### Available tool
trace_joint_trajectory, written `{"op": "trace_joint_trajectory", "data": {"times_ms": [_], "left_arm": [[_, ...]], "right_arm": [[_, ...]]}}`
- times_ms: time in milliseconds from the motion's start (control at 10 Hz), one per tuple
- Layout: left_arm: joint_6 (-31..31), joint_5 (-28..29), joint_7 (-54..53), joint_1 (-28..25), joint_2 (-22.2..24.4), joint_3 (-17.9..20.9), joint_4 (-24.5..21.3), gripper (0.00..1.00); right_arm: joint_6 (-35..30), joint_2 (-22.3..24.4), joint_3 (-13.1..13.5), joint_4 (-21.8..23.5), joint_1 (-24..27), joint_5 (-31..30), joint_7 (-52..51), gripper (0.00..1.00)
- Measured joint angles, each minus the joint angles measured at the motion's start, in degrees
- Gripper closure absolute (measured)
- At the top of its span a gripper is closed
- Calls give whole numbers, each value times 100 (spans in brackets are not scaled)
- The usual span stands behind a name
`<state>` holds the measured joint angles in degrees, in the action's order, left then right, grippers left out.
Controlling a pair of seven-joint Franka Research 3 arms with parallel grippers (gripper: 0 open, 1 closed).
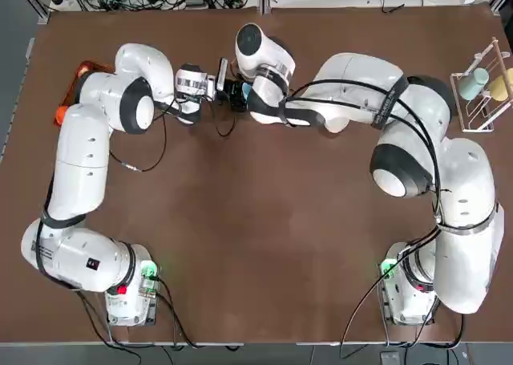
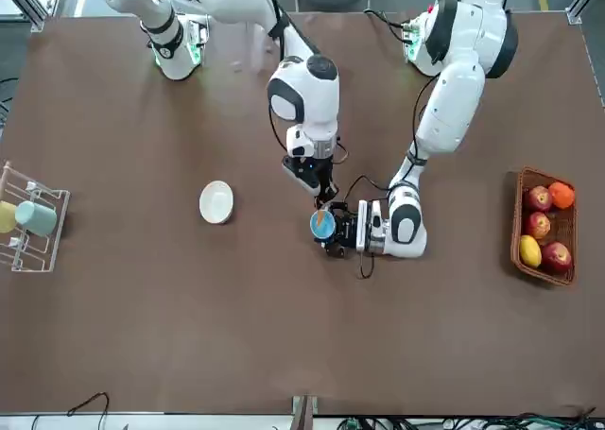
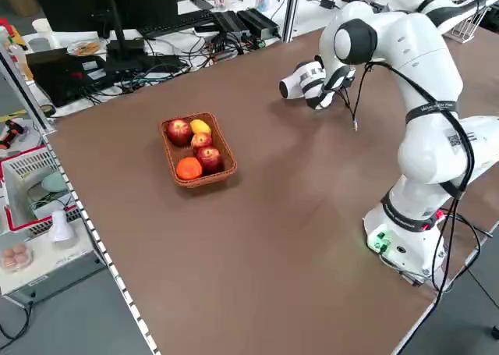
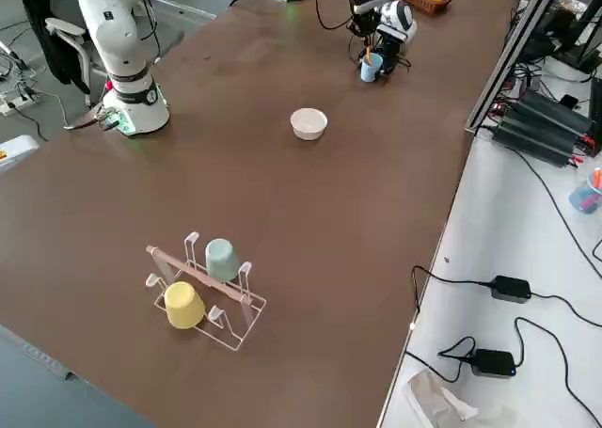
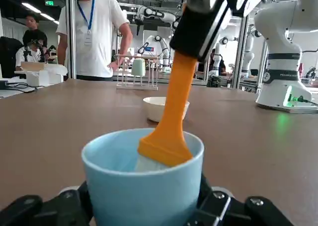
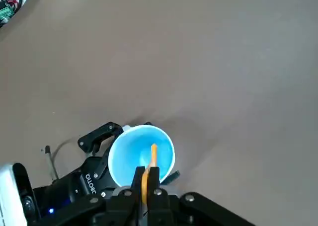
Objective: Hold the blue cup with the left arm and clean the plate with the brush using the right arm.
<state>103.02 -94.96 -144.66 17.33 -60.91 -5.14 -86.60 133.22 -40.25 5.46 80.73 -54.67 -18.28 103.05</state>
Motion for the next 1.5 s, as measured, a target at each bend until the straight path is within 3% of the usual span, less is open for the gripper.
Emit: {"op": "trace_joint_trajectory", "data": {"times_ms": [500,1100,1500], "left_arm": [[8,-14,0,0,7,0,-12,26],[56,-15,0,0,59,6,-64,26],[69,-16,0,0,71,6,-72,26]], "right_arm": [[62,-163,1,-116,-39,-19,66,94],[69,-552,64,-671,-73,-62,245,94],[67,-573,104,-688,137,-106,246,94]]}}
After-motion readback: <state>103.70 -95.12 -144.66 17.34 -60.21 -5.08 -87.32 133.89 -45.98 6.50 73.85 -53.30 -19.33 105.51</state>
